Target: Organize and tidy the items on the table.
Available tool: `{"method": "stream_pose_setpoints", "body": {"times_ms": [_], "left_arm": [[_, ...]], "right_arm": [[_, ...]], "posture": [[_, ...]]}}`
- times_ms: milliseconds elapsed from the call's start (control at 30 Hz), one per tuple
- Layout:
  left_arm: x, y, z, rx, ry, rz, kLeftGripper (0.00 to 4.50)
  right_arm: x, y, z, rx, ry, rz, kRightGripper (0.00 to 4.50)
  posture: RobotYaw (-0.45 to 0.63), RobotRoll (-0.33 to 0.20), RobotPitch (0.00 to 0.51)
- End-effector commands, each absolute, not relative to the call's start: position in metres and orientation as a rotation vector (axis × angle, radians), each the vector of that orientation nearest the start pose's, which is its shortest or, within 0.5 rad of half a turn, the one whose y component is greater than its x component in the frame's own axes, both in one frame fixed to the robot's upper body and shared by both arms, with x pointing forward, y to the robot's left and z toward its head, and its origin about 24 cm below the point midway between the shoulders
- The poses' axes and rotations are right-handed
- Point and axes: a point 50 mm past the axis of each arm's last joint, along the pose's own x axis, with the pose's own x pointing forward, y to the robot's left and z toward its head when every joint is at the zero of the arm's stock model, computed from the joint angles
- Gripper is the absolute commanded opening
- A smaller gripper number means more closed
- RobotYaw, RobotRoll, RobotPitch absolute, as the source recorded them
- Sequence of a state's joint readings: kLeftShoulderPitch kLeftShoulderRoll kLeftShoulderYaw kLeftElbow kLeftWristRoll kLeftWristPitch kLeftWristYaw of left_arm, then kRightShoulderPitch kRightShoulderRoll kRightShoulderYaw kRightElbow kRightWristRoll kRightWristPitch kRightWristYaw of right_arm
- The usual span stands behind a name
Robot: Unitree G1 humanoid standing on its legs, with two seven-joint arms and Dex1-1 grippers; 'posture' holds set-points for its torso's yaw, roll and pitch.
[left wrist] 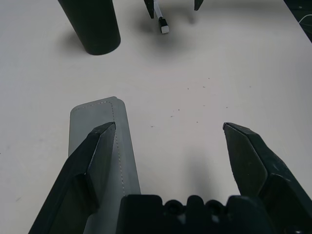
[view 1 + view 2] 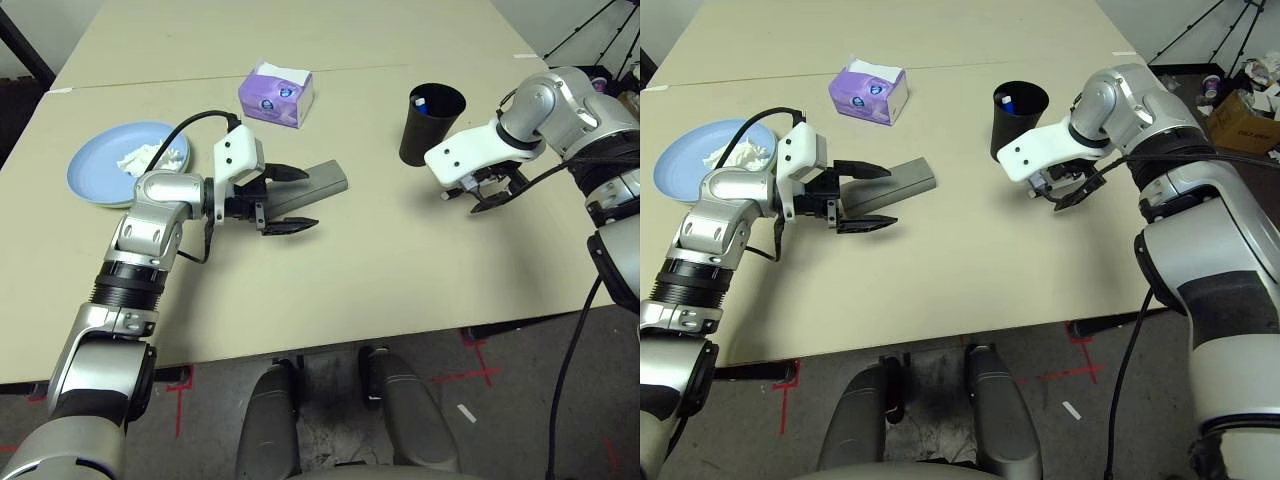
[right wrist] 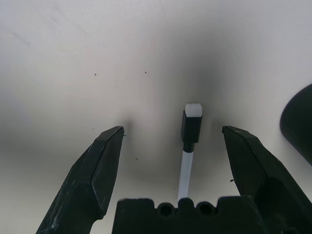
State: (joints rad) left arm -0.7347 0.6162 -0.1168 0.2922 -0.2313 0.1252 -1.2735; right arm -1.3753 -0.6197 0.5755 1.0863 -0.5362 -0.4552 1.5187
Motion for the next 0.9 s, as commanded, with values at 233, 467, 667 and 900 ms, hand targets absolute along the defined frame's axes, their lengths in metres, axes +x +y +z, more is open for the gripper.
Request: {"method": "stream_pose_setpoints", "body": {"times_ms": [233,467,667,900], "left_arm": [[0.328,0.177,0.19,0.538,0.0,-1.263,4.5],[0.328,0.177,0.191,0.54,-0.005,-1.263,4.5],[0.327,0.176,0.192,0.542,-0.008,-1.266,4.5],[0.327,0.175,0.193,0.545,-0.01,-1.269,4.5]], "right_arm": [[0.38,-0.188,0.23,-1.636,0.739,1.31,4.47],[0.383,-0.185,0.225,-1.681,0.699,1.275,4.47],[0.384,-0.184,0.22,-1.669,0.693,1.277,4.47],[0.382,-0.185,0.214,-1.648,0.725,1.303,4.47]], "posture": [[-0.05,0.0,0.217],[-0.05,0.0,0.215],[-0.05,0.0,0.213],[-0.05,0.0,0.213]]}}
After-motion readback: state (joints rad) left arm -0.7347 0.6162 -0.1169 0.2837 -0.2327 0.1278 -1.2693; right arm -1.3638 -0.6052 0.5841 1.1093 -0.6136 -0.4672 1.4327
